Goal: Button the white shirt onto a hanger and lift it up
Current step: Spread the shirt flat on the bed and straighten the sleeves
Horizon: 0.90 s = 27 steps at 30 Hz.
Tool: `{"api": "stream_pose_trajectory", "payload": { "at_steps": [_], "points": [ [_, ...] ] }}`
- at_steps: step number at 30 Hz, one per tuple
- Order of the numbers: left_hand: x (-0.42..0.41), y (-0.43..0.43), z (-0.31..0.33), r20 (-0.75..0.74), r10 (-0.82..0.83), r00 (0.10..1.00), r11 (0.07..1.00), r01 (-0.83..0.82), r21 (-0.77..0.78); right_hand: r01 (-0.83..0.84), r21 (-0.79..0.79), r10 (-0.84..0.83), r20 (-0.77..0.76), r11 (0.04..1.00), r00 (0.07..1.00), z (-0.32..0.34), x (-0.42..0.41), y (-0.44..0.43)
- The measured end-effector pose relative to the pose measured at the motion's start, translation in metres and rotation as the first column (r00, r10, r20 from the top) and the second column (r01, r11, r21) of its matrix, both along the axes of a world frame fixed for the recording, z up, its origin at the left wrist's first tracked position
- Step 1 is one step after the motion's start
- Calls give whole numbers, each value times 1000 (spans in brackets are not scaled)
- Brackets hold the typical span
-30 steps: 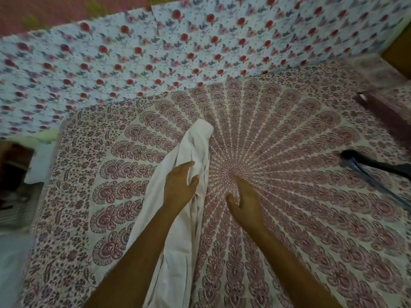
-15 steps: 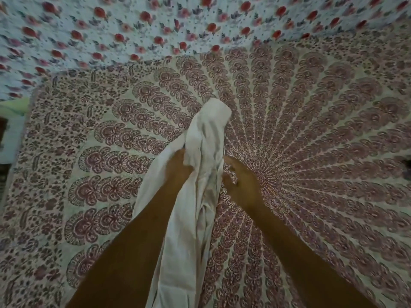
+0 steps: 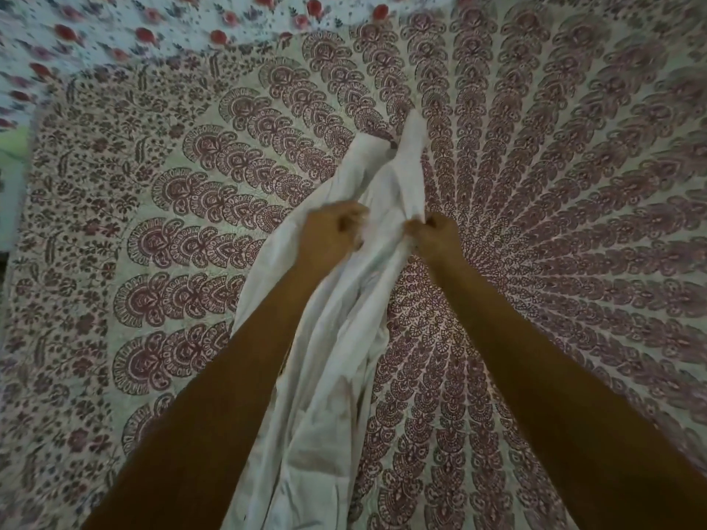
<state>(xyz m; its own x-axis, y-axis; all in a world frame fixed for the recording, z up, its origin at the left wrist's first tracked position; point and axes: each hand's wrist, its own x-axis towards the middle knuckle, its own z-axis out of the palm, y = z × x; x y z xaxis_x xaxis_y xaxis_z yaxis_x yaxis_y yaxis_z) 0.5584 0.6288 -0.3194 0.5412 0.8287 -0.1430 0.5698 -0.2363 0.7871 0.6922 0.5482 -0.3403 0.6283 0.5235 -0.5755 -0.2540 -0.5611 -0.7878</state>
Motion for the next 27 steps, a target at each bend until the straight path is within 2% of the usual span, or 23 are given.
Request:
{"api": "stream_pose_trajectory", "payload": {
  "at_steps": [1, 2, 3, 5, 6, 7, 9, 12, 15, 17, 20, 23, 25, 27],
  "points": [
    [1, 10, 1, -89, 114, 990, 980, -97, 171, 70, 15, -69, -21, 997, 997, 2, 1, -3],
    [2, 18, 2, -206, 186, 961, 955, -127, 270, 143, 41, -141, -51, 989, 989, 3, 3, -5],
    [3, 29, -4, -336, 214, 917, 947, -110, 302, 185, 45, -182, -65, 982, 981, 4, 5, -9],
    [4, 47, -21, -573, 156, 805, 979, -51, 196, 215, 24, -212, -91, 976, 973, 6, 9, -16],
    [1, 53, -29, -625, 114, 773, 993, -71, 93, 216, 7, -214, -95, 976, 972, 7, 9, -19],
    [0, 58, -38, -617, 86, 782, 993, -114, -5, 210, 4, -208, -107, 978, 972, 12, 11, -21],
    [-3, 60, -44, -499, 92, 861, 977, -174, -120, 221, 42, -210, -180, 974, 961, 19, 15, -26],
    [2, 43, -17, -218, 156, 963, 972, -189, -139, 196, 75, -184, -150, 978, 971, 34, 22, -40],
    [4, 25, 20, -20, 166, 986, 976, -167, -142, 194, 149, -181, -94, 970, 979, 56, 29, -53],
    [2, 12, 54, 55, 137, 989, 981, -128, -147, 135, 177, -120, -90, 975, 989, 81, 29, -67],
    [-6, -7, 105, 116, 73, 991, 990, -58, -126, 73, 237, -62, -53, 969, 997, 120, 26, -89],
    [-18, -31, 154, 121, 0, 993, 995, 12, -94, -11, 228, -1, 52, 974, 999, 174, 18, -117],
    [-25, -52, 190, 122, -40, 992, 997, 47, -54, -140, 205, 133, 44, 969, 990, 211, 14, -137],
    [-32, -81, 230, 114, -31, 993, 998, 36, -42, -175, 235, 183, -11, 956, 983, 248, 9, -164]
  ]
}}
